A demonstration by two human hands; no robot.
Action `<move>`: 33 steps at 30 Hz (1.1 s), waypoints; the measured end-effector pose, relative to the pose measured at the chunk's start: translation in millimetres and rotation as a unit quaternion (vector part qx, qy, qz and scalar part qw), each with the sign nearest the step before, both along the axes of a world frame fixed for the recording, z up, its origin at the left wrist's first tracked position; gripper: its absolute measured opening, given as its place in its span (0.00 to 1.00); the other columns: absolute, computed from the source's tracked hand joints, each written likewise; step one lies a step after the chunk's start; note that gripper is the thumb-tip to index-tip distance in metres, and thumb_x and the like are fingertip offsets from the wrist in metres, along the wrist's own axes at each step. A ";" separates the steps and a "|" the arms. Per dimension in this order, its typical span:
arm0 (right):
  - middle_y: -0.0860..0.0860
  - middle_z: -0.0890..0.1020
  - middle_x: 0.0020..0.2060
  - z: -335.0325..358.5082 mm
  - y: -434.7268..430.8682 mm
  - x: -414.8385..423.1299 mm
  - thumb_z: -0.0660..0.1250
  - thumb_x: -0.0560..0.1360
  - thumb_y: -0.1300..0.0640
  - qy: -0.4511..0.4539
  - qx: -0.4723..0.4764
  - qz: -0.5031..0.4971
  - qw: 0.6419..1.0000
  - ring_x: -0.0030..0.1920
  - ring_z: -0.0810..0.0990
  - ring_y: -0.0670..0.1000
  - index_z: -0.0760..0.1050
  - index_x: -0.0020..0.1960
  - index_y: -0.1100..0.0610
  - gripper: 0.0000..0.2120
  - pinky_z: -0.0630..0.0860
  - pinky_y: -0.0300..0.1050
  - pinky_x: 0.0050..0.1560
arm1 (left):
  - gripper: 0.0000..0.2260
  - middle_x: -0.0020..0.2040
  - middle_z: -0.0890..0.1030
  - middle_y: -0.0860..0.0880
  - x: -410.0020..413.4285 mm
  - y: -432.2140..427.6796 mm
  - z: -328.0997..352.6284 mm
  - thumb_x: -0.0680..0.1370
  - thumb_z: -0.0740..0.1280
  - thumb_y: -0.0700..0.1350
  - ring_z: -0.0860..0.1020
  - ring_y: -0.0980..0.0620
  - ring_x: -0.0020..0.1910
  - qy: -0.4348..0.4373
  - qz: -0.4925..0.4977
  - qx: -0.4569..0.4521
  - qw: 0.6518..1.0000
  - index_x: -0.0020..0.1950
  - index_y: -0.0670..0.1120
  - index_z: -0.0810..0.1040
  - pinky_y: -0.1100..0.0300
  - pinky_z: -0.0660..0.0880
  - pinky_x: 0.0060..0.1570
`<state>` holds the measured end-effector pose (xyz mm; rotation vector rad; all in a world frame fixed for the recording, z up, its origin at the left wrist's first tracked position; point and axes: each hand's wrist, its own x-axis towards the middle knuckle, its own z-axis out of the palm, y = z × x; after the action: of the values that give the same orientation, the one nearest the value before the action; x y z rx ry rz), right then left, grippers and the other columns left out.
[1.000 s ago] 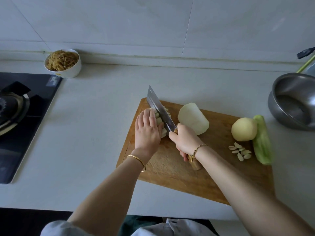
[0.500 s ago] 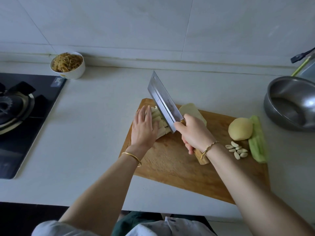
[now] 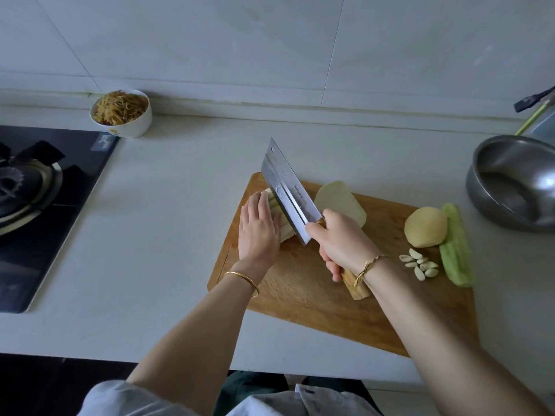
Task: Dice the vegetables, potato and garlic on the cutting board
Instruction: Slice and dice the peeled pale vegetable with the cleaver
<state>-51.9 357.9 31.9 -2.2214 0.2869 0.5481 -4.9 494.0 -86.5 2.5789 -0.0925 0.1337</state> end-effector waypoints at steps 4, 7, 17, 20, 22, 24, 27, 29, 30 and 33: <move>0.56 0.73 0.31 7.7 1.1 6.5 0.52 0.81 0.56 0.033 -0.017 0.018 0.999 0.19 0.70 0.47 0.61 0.70 0.59 0.18 0.74 0.40 0.21 | 0.21 0.71 0.67 0.40 -1.2 -3.3 -1.8 0.82 0.57 0.46 0.64 0.41 0.71 -0.014 0.003 -0.001 1.000 0.73 0.39 0.64 0.48 0.62 0.71; 0.56 0.72 0.31 15.7 5.5 16.0 0.53 0.81 0.57 0.051 -0.013 0.018 0.998 0.21 0.70 0.49 0.64 0.65 0.61 0.15 0.74 0.41 0.21 | 0.20 0.69 0.70 0.38 -1.5 -3.5 -3.5 0.81 0.57 0.46 0.66 0.39 0.69 -0.023 0.002 -0.002 1.000 0.71 0.37 0.66 0.44 0.66 0.69; 0.55 0.70 0.30 10.8 15.3 25.8 0.53 0.80 0.57 0.111 -0.019 0.032 0.993 0.24 0.69 0.51 0.65 0.53 0.61 0.08 0.74 0.43 0.24 | 0.19 0.67 0.71 0.37 -0.9 -3.1 -9.0 0.81 0.57 0.45 0.69 0.37 0.67 -0.033 -0.003 -0.010 0.999 0.69 0.36 0.68 0.42 0.68 0.66; 0.56 0.70 0.30 -3.2 15.8 27.2 0.53 0.80 0.57 0.111 -0.019 0.029 0.993 0.24 0.70 0.51 0.64 0.50 0.60 0.07 0.76 0.45 0.26 | 0.22 0.66 0.72 0.37 -0.3 -3.7 -8.7 0.80 0.52 0.48 0.69 0.37 0.67 -0.033 -0.004 -0.007 0.999 0.69 0.36 0.68 0.43 0.68 0.66; 0.56 0.71 0.30 -13.5 15.4 24.2 0.54 0.80 0.56 0.104 -0.025 0.028 0.994 0.22 0.70 0.51 0.65 0.50 0.60 0.07 0.77 0.47 0.27 | 0.22 0.66 0.72 0.37 -0.3 -4.6 -8.9 0.80 0.51 0.48 0.69 0.37 0.67 -0.029 -0.001 -0.008 1.000 0.69 0.36 0.68 0.42 0.69 0.66; 0.57 0.73 0.30 -25.5 16.2 20.5 0.54 0.81 0.55 0.093 -0.030 0.025 0.995 0.21 0.71 0.51 0.66 0.51 0.60 0.08 0.79 0.51 0.29 | 0.22 0.66 0.72 0.37 -0.2 -4.3 -9.9 0.80 0.51 0.48 0.69 0.36 0.67 -0.030 -0.003 -0.007 1.000 0.68 0.36 0.68 0.41 0.69 0.65; 0.57 0.74 0.30 -37.4 17.0 17.1 0.54 0.81 0.54 0.075 -0.028 0.011 0.997 0.21 0.72 0.52 0.67 0.53 0.61 0.10 0.78 0.49 0.29 | 0.23 0.67 0.71 0.37 0.1 -3.1 -10.4 0.80 0.50 0.48 0.69 0.36 0.67 -0.025 -0.007 -0.011 1.000 0.69 0.36 0.68 0.40 0.69 0.65; 0.57 0.74 0.31 -41.5 16.1 15.9 0.54 0.81 0.54 0.067 -0.019 -0.002 0.998 0.21 0.72 0.52 0.67 0.53 0.61 0.09 0.76 0.46 0.25 | 0.23 0.67 0.71 0.37 0.3 -2.6 -10.5 0.80 0.50 0.49 0.68 0.37 0.68 -0.020 -0.010 -0.015 1.000 0.69 0.37 0.67 0.41 0.68 0.66; 0.57 0.73 0.31 -43.0 14.9 15.8 0.54 0.81 0.55 0.066 -0.010 -0.009 0.998 0.21 0.72 0.52 0.66 0.52 0.60 0.09 0.76 0.46 0.24 | 0.24 0.67 0.70 0.38 0.5 -2.4 -10.1 0.80 0.50 0.50 0.68 0.37 0.68 -0.018 -0.011 -0.015 1.000 0.69 0.37 0.67 0.41 0.68 0.66; 0.56 0.72 0.29 -43.6 10.4 14.6 0.54 0.81 0.56 0.068 0.015 -0.015 0.997 0.21 0.70 0.51 0.62 0.53 0.58 0.06 0.75 0.44 0.23 | 0.22 0.69 0.69 0.40 -0.2 -2.1 -7.4 0.81 0.52 0.49 0.66 0.39 0.69 -0.010 -0.008 -0.023 1.000 0.70 0.38 0.65 0.44 0.66 0.69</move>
<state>-37.3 368.3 -11.6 -2.1510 0.3789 0.6842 -5.1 491.9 -93.9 2.5302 -0.1160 0.1549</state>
